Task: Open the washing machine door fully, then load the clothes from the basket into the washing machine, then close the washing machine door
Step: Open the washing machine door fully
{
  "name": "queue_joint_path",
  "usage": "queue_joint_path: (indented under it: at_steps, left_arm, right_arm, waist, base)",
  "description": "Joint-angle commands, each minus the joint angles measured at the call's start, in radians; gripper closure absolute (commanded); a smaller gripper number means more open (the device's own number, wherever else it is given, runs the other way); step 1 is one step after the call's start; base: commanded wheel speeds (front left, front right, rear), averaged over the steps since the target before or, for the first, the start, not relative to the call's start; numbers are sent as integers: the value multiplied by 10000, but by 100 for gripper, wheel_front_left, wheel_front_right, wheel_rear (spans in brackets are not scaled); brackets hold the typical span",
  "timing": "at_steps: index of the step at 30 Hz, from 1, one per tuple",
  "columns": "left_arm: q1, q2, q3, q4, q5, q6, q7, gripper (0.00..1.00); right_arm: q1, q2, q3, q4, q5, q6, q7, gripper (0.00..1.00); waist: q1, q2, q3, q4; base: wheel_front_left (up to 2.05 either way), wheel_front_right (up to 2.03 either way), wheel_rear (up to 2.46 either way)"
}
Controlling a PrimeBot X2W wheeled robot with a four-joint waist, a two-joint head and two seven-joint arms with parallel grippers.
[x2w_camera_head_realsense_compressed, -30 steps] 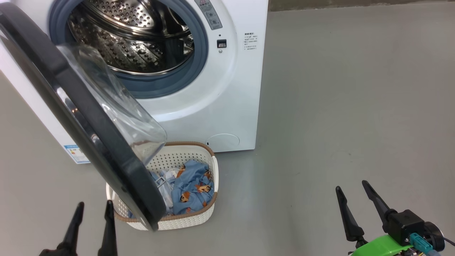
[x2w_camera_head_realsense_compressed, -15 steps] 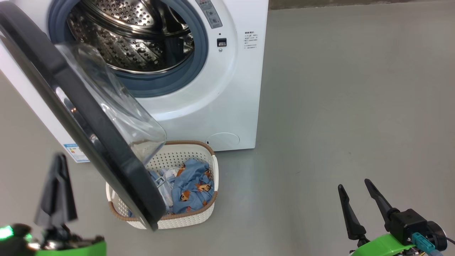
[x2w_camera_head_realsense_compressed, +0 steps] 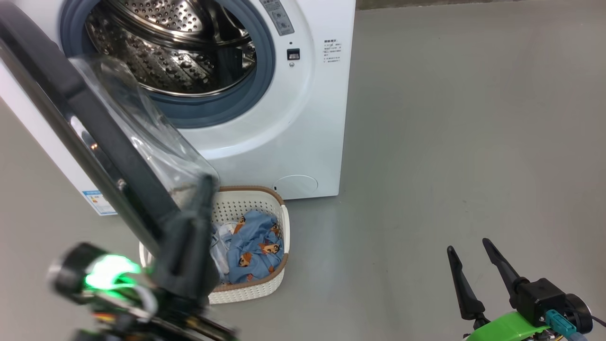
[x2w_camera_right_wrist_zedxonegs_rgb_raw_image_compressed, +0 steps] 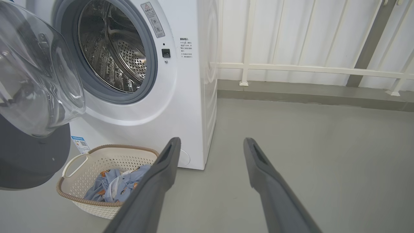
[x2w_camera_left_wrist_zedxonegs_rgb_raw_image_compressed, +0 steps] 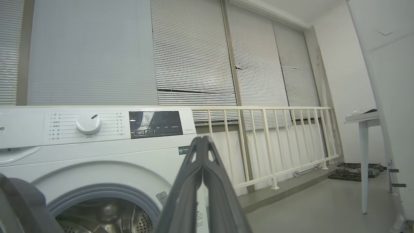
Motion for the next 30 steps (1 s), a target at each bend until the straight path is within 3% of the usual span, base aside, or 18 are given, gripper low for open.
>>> queue_joint_path:
  at_steps: [1,8,14,30]
  left_arm:
    - [-501,152,14,-244,106,-30,-36,100]
    - [-350,293,-1842,476,39,-31,-36,100]
    - [2,322,-2574,1510,-18,-31,-36,100]
    - [-23,-213,-688,4244,-277,109,-36,100]
  right_arm:
    - [-291,-78,282,-217,-35,62,-122,0]
    - [-330,-121,395,-181,62,62,-122,0]
    - [-352,-159,420,-163,98,62,-122,0]
    - [-581,-267,622,-90,224,62,-122,0]
  waist:
    - [0,0,5,4]
    - [0,0,64,4]
    - [0,0,114,42]
    - [0,0,613,80]
  base:
    - [0,0,0]
    - [0,0,0]
    - [0,0,0]
    - [0,0,0]
